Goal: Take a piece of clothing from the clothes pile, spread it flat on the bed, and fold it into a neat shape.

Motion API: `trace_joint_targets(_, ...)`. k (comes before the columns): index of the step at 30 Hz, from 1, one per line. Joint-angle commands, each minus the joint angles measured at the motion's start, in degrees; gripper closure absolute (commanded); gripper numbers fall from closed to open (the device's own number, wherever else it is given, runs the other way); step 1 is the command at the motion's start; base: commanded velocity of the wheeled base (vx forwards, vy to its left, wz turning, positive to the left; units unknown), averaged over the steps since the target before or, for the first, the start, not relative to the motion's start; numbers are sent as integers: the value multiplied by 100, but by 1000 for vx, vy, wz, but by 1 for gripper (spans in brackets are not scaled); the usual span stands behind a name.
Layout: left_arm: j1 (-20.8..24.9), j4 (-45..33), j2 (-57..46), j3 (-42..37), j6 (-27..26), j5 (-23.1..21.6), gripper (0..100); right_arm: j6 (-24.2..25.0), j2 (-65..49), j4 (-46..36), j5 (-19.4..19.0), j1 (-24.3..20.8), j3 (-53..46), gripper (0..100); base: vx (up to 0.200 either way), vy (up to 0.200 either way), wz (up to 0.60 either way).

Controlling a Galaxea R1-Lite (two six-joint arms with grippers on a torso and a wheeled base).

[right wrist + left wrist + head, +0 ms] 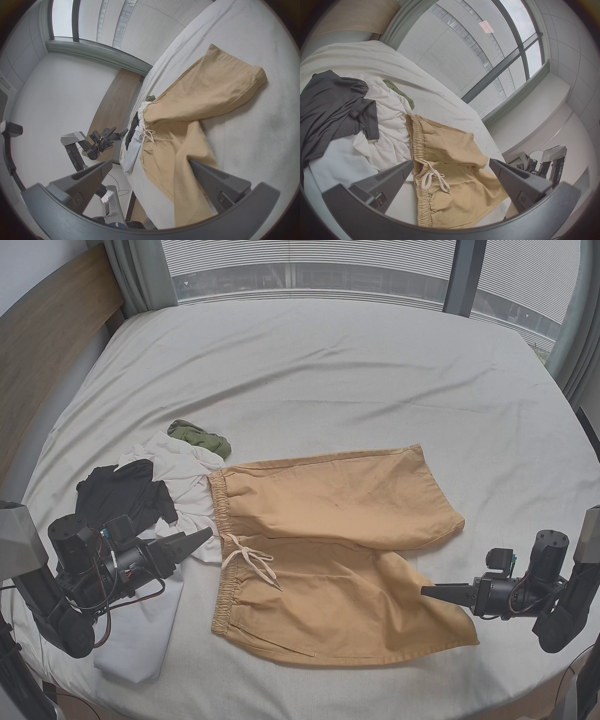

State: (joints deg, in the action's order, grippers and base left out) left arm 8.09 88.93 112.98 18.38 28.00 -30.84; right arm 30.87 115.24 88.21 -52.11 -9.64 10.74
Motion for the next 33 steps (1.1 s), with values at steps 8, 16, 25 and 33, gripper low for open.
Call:
trace_joint_targets(8,-1,1,-4,7,4,-1,0,7,-45,-6,61,-477,-19,0,0,0,0)
trace_joint_targets(16,-10,10,-48,-10,4,-1,0,-2,385,3,395,-1145,244,0,0,0,0)
trace_joint_targets(25,-36,10,-39,-19,4,-1,0,-19,1053,3,896,-1628,578,0,0,0,0)
trace_joint_targets(33,-45,10,-13,-28,4,-1,0,-10,1141,3,1081,-1769,640,0,0,0,0)
